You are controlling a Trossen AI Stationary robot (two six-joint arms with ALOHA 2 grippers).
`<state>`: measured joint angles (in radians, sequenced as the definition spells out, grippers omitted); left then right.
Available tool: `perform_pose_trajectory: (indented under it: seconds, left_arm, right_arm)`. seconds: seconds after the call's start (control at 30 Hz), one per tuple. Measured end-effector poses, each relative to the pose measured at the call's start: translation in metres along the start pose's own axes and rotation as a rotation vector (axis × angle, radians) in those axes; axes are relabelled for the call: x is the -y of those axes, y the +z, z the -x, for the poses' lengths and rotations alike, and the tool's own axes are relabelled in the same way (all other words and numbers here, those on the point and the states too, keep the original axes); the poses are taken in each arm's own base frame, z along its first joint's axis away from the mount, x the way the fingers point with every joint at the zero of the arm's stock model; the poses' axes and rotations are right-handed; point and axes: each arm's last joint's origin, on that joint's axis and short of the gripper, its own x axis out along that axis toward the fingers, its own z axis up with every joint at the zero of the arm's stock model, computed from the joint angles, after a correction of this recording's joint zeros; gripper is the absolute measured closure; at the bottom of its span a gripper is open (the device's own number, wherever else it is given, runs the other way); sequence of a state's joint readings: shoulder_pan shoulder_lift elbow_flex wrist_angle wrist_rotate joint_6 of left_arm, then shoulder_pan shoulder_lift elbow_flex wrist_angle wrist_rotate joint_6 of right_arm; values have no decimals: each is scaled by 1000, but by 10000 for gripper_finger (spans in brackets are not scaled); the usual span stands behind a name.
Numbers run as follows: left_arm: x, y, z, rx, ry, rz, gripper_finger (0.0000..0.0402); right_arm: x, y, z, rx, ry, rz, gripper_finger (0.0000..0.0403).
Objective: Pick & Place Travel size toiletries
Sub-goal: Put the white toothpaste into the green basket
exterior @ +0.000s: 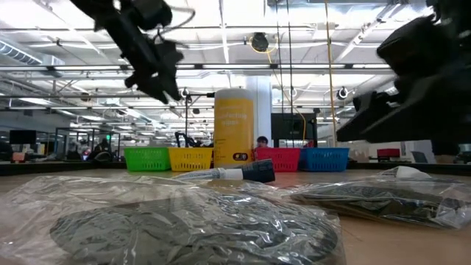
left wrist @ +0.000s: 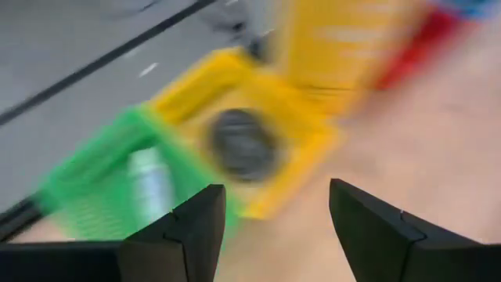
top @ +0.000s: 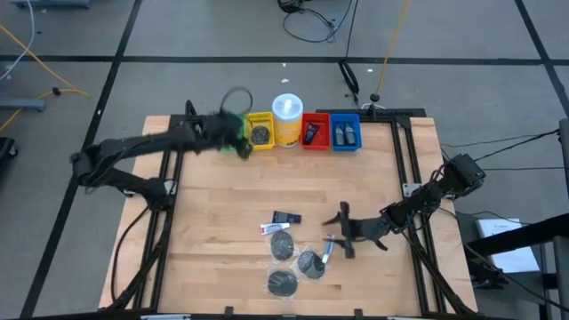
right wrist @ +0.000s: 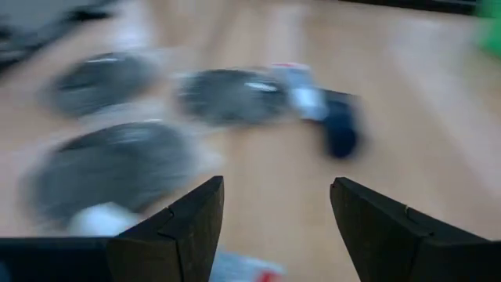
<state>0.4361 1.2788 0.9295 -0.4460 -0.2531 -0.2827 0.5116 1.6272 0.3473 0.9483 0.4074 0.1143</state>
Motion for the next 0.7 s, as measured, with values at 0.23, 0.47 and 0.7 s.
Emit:
perform_pose_trajectory:
  seconds: [0.23,0.47,0.7]
  left_arm:
    - [86,-71,23,186,-429,-192,206]
    - [132,-137,40,356,-785,-267,234]
    - [149,-159,44,436,-883,-335,255]
  right_arm:
    - [-11,7,2,42,362,6,177]
    - [-9,-4,2,-83,393,-38,176]
    - [2,-6,-3,-115,344,-84,143]
